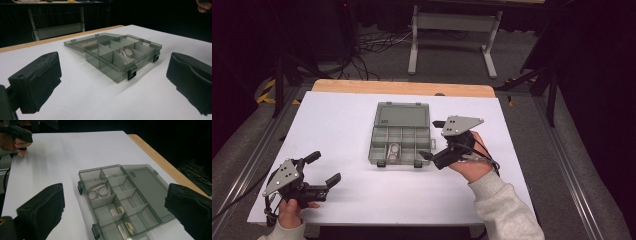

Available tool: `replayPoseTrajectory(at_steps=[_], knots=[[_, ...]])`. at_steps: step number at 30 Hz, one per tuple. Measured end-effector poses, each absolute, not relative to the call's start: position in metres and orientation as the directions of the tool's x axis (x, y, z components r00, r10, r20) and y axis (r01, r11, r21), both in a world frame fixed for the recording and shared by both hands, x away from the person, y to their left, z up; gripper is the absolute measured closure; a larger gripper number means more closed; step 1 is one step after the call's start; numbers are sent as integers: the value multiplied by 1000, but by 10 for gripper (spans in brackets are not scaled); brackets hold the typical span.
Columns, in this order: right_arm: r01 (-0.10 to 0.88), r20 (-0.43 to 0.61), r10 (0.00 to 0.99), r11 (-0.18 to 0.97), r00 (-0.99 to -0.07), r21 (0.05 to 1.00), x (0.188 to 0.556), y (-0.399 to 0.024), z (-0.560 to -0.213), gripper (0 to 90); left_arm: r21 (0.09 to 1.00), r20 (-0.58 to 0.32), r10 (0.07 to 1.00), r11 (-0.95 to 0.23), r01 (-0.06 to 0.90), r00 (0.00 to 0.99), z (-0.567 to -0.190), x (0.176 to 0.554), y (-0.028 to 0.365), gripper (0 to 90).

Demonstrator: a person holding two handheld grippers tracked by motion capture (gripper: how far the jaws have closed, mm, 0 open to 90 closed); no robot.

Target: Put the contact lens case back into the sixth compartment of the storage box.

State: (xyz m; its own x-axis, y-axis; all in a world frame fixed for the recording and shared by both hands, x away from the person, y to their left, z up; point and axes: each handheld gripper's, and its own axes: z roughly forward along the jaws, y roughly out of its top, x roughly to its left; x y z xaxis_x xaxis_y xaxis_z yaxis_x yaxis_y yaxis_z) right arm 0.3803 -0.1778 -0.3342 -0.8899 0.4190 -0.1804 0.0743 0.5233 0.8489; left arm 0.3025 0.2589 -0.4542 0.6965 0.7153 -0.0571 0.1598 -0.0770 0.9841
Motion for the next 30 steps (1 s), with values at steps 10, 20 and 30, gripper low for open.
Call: replayPoseTrajectory(at_steps=[10,20,30], knots=[[88,-156,492,436,-856,896,365,-209,-343,28,985,-60,717,-72,160,694,-454,302,260,4],[108,-131,550,381,-825,918,355,-234,-363,27,985,-61,724,-67,158,688,-454,302,260,4],[129,-90,585,323,-806,938,347,-252,-384,27,985,-58,731,-68,157,680,-454,302,260,4]])
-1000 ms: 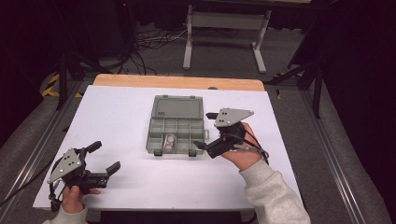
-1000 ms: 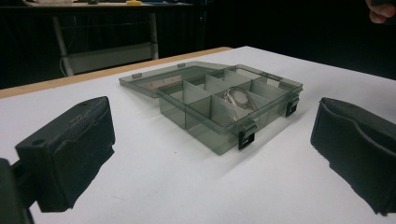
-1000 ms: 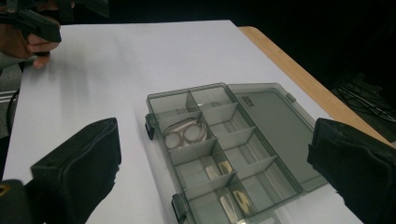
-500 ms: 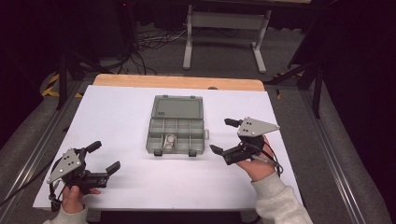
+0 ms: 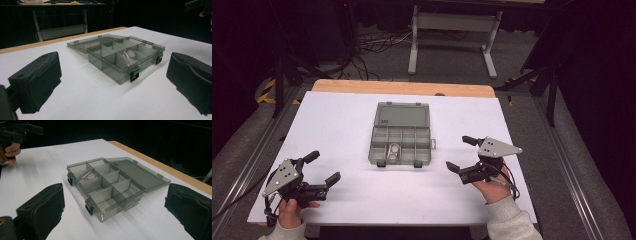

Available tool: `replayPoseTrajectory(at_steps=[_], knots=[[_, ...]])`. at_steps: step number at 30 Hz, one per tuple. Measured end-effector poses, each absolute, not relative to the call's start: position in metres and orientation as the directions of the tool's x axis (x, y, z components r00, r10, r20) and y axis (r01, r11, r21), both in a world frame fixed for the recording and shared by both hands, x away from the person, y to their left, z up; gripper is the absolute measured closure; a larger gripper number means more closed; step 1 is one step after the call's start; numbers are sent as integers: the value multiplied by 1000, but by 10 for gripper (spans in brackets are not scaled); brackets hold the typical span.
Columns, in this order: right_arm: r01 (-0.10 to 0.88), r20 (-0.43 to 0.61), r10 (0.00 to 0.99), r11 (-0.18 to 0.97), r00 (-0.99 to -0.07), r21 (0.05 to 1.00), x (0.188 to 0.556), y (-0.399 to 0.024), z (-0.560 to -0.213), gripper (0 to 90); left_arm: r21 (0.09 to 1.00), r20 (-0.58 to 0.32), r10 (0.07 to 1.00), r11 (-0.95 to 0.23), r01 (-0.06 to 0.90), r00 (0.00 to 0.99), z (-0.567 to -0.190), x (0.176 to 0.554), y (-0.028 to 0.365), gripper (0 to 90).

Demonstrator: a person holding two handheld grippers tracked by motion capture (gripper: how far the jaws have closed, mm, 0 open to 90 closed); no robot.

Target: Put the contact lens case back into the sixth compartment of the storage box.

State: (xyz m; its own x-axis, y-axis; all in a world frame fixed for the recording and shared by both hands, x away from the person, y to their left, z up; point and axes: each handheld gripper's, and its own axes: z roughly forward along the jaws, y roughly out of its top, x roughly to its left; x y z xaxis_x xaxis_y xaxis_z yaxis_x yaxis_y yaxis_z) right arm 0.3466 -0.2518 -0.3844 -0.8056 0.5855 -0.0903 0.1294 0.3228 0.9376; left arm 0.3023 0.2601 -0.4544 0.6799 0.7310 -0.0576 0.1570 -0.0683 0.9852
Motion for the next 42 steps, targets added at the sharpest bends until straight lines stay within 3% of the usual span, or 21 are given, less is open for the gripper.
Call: replayPoseTrajectory(at_steps=[27,42], knots=[[195,-10,639,250,-769,948,323,-272,-451,30,983,-43,726,-92,158,687,-458,305,258,4],[208,-5,650,250,-760,946,322,-274,-458,29,978,-62,728,-93,188,683,-463,308,259,4]])
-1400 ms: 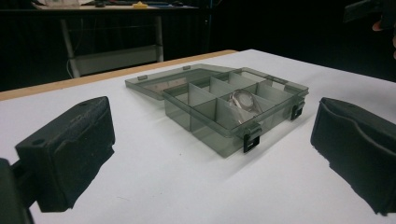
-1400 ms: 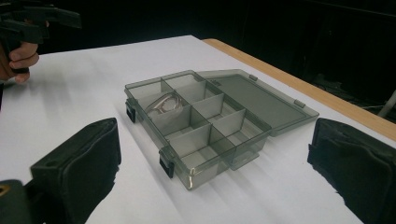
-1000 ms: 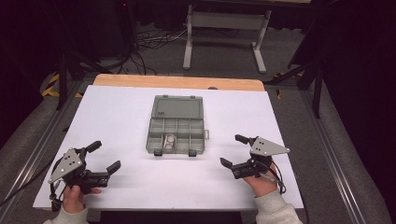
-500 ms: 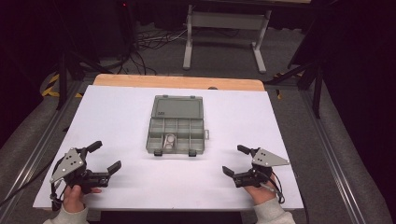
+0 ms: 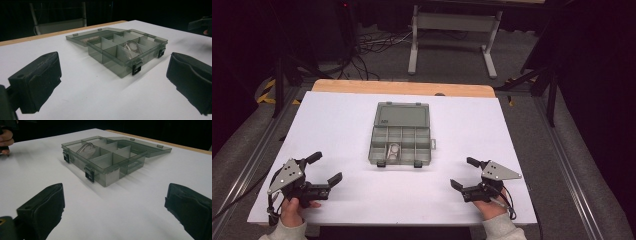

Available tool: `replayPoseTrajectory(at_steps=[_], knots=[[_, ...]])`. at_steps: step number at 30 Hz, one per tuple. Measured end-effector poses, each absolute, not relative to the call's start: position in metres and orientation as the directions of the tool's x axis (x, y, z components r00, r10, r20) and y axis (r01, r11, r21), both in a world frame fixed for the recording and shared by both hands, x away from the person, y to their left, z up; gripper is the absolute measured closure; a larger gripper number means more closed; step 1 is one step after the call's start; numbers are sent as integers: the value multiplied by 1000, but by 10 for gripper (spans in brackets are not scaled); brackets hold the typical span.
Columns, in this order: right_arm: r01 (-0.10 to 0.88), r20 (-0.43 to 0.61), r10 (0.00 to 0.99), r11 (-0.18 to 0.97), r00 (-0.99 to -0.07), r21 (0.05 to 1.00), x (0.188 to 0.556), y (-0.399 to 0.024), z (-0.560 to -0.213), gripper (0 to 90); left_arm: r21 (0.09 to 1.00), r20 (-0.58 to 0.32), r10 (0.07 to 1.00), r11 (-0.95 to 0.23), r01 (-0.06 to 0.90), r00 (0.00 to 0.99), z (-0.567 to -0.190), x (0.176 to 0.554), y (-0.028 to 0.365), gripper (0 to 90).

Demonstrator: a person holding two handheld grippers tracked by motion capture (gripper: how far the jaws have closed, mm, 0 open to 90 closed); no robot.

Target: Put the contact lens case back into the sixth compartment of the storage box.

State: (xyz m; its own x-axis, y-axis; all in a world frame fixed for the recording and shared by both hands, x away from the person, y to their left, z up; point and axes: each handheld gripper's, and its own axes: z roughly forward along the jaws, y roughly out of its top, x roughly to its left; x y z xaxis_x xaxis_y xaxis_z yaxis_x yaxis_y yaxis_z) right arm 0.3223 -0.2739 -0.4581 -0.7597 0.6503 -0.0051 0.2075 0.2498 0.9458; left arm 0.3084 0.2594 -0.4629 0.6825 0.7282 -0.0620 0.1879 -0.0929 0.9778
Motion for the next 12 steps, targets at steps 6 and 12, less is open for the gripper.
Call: replayPoseTrajectory(at_steps=[6,12], knots=[[198,-14,648,253,-762,947,322,-274,-458,29,981,-59,730,-85,176,681,-462,308,259,4],[188,-20,644,252,-764,949,321,-273,-457,29,982,-52,730,-89,170,681,-463,307,260,3]])
